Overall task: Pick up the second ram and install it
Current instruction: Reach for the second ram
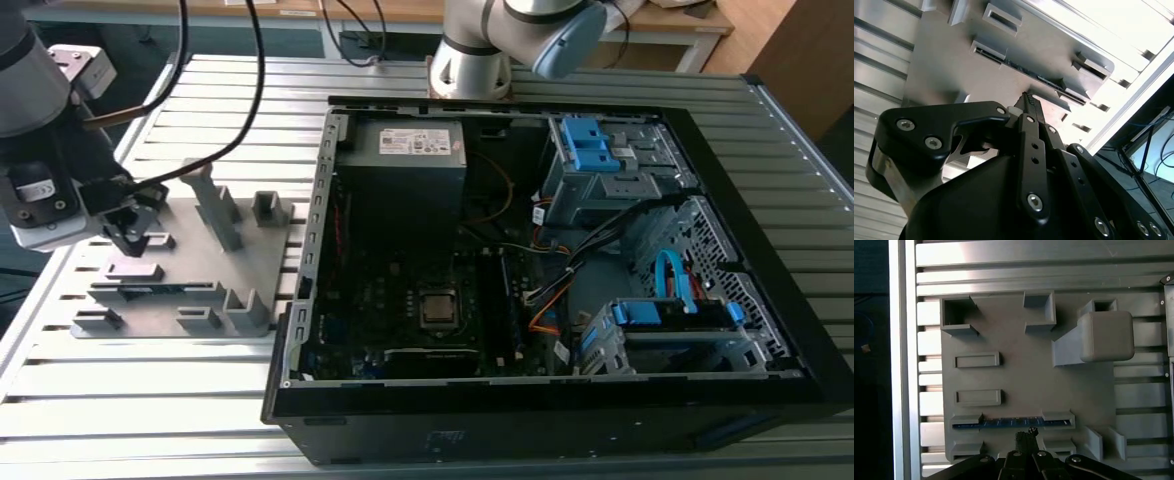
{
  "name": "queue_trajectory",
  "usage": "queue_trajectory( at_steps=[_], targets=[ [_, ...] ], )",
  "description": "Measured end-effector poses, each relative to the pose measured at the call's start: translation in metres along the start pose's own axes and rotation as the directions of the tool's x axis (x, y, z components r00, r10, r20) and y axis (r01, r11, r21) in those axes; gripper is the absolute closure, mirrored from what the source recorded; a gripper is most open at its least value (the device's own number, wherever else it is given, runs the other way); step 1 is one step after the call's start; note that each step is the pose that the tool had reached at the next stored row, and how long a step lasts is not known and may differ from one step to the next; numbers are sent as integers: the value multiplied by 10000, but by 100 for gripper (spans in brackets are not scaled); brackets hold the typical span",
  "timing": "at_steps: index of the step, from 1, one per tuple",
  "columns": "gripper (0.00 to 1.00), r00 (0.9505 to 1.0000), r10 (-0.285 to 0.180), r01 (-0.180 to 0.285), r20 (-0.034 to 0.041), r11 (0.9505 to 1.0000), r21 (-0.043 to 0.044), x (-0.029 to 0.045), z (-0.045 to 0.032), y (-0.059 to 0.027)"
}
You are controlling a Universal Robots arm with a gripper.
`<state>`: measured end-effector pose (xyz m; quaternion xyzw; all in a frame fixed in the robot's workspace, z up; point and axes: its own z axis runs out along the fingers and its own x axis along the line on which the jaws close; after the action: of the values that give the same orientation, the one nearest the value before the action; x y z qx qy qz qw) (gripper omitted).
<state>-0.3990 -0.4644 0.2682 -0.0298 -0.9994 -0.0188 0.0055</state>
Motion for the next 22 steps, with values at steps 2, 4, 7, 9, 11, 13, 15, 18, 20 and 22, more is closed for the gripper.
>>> queue_trajectory(
  at_steps=[2, 4, 7, 9, 11, 13, 15, 18, 20, 22],
  targets=[
    [90, 10000, -1, 1, 0, 10000, 0, 0, 15, -1],
    [90, 10000, -2, 2, 1, 10000, -1, -1, 30, -2],
    [90, 10000, -3, 3, 0, 10000, 0, -1, 52, -4],
    [90, 10000, -3, 3, 1, 10000, 0, -1, 68, -5],
    [90, 10000, -4, 4, 0, 10000, 0, -1, 82, -5],
    [90, 10000, -5, 5, 0, 10000, 0, -2, 96, -7],
    [90, 10000, -5, 5, 0, 10000, 0, -2, 111, -8],
    [90, 10000, -7, 7, 0, 10000, -1, -2, 133, -10],
    [90, 10000, -8, 8, 0, 10000, 0, -2, 148, -11],
    [90, 10000, -8, 8, 0, 10000, 0, -2, 162, -11]
  ],
)
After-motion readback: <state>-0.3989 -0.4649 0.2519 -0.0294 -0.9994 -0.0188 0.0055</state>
